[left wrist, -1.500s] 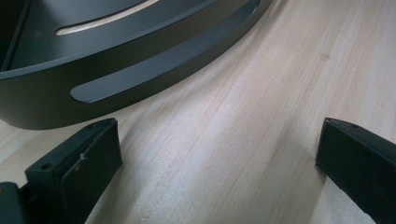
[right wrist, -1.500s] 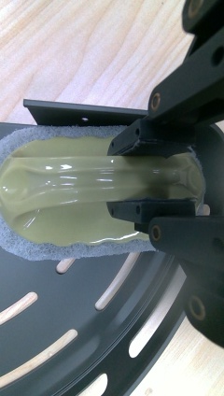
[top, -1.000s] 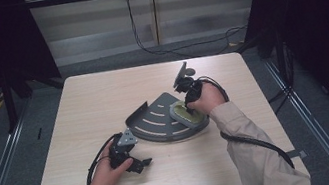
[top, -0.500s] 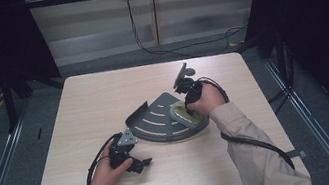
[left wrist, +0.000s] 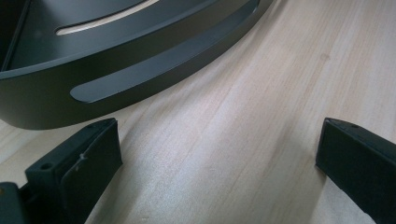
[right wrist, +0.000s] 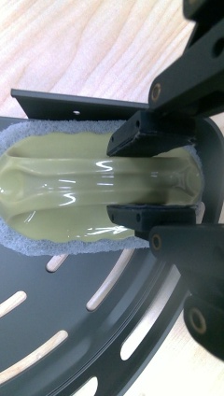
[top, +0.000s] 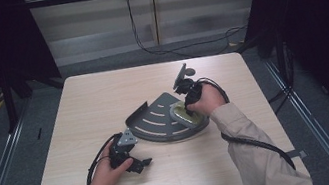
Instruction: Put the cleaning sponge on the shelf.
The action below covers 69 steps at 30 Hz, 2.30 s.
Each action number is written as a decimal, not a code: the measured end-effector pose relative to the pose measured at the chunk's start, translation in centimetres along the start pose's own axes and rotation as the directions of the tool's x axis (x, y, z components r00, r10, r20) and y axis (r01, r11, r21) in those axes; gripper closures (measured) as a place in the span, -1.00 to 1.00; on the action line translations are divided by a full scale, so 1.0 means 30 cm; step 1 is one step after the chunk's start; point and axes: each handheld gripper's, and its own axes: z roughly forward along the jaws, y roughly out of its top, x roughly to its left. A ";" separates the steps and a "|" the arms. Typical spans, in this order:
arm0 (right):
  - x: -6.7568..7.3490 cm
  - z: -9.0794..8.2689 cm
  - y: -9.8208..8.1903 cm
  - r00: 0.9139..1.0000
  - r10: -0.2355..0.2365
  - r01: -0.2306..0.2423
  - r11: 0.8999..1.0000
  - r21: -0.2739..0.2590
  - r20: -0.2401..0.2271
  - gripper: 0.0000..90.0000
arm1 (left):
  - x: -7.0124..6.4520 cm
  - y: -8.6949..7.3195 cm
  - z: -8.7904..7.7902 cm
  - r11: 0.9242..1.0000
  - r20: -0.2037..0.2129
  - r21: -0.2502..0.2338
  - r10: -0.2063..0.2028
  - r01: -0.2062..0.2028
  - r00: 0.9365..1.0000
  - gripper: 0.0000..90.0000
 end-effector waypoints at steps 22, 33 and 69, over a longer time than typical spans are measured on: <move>0.001 -0.047 -0.007 1.000 0.003 -0.002 0.998 -0.069 0.023 -0.23 | 0.000 0.000 0.000 1.000 -0.002 -0.001 -0.001 0.001 1.000 -1.00; -0.011 -0.074 -0.028 0.999 0.002 0.001 0.996 -0.085 0.033 -0.41 | 0.002 0.001 0.000 1.000 0.002 0.004 0.001 -0.001 1.000 -1.00; -0.053 -0.144 -0.221 0.999 -0.036 0.033 0.994 -0.108 -0.026 -0.61 | 0.000 0.001 0.001 1.000 -0.005 0.001 -0.001 0.001 1.000 -1.00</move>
